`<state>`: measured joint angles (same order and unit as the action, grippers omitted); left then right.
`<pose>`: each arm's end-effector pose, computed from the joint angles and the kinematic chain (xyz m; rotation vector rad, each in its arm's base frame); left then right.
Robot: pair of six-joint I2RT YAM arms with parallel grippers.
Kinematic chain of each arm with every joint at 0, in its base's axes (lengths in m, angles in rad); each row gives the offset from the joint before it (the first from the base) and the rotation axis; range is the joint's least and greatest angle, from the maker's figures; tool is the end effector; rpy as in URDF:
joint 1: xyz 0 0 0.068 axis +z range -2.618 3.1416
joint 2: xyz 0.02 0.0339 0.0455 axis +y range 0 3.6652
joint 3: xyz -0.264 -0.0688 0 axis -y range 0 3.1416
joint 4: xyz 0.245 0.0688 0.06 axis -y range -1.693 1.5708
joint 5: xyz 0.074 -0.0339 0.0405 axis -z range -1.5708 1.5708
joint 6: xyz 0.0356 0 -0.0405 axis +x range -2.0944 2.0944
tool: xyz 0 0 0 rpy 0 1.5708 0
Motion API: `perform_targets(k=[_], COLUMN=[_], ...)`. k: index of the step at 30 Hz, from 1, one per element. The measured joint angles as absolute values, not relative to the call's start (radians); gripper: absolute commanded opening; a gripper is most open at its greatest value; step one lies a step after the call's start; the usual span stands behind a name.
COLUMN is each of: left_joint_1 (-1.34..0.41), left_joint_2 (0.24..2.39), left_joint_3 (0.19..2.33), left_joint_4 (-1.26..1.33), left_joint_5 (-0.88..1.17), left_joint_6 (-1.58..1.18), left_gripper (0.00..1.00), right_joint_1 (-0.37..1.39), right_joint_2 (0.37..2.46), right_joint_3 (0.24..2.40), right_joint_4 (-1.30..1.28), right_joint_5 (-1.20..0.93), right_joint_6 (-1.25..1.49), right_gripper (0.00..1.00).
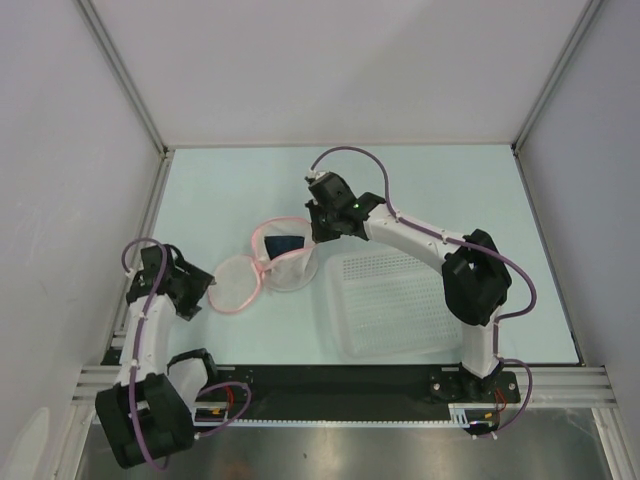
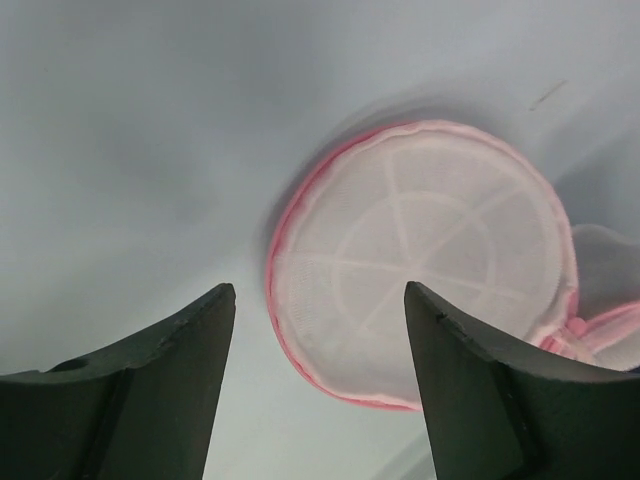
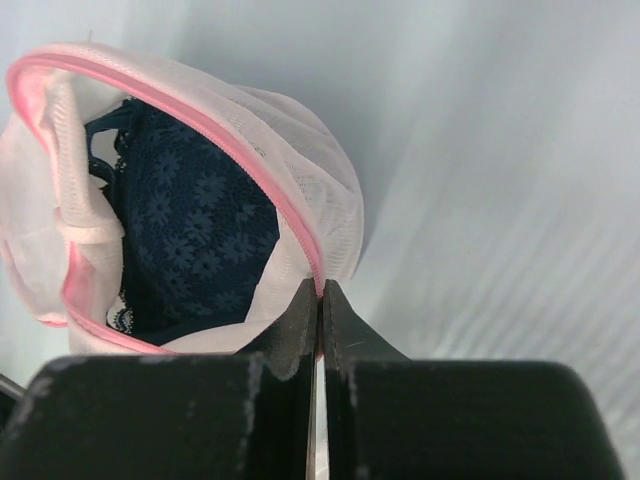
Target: Place the bra in the laundry bag and zip it closed
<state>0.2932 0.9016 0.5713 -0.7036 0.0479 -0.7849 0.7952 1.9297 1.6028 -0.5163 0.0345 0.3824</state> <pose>0.1570 0.0456 0.2037 -1.3313 2.2593 -0.2365 0.3068 0.3111 0.2570 -0.4912 2.4253 0.4877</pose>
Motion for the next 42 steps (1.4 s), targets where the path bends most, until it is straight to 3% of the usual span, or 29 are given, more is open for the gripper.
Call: perform_targets(k=[3, 9, 12, 15, 16, 21, 25, 32, 42], left_joint_1=[0.295, 0.295, 0.297, 0.299, 0.3, 0.302, 0.29, 0.041, -0.425], left_joint_2=[0.987, 1.112, 1.127, 1.154, 1.164, 1.147, 0.976, 0.738, 0.998], left_joint_3=[0.552, 0.51, 0.508, 0.503, 0.5, 0.497, 0.54, 0.793, 1.034], left_joint_4=[-0.678, -0.62, -0.593, -0.553, -0.538, -0.535, -0.617, -0.701, -0.83], left_joint_5=[0.054, 0.068, 0.085, 0.099, 0.104, 0.088, 0.001, -0.227, -0.492], left_joint_6=[-0.821, -0.844, -0.865, -0.886, -0.89, -0.888, -0.84, -0.78, -0.779], left_gripper=[0.62, 0.59, 0.43, 0.14, 0.0, 0.0, 0.0, 0.0, 0.0], right_joint_1=[0.795, 0.795, 0.795, 0.795, 0.795, 0.797, 0.799, 0.799, 0.796], right_joint_2=[1.93, 1.922, 1.918, 1.915, 1.914, 1.914, 1.914, 1.914, 1.935], right_joint_3=[1.603, 1.603, 1.603, 1.603, 1.602, 1.595, 1.583, 1.585, 1.637], right_joint_4=[-0.501, -0.492, -0.486, -0.477, -0.476, -0.467, -0.458, -0.43, -0.392], right_joint_5=[0.024, 0.014, 0.012, 0.011, 0.011, 0.01, 0.012, 0.014, -0.017], right_joint_6=[0.39, 0.392, 0.392, 0.395, 0.397, 0.4, 0.39, 0.363, 0.358], right_gripper=[0.0, 0.0, 0.0, 0.0, 0.0, 0.0, 0.0, 0.01, 0.02])
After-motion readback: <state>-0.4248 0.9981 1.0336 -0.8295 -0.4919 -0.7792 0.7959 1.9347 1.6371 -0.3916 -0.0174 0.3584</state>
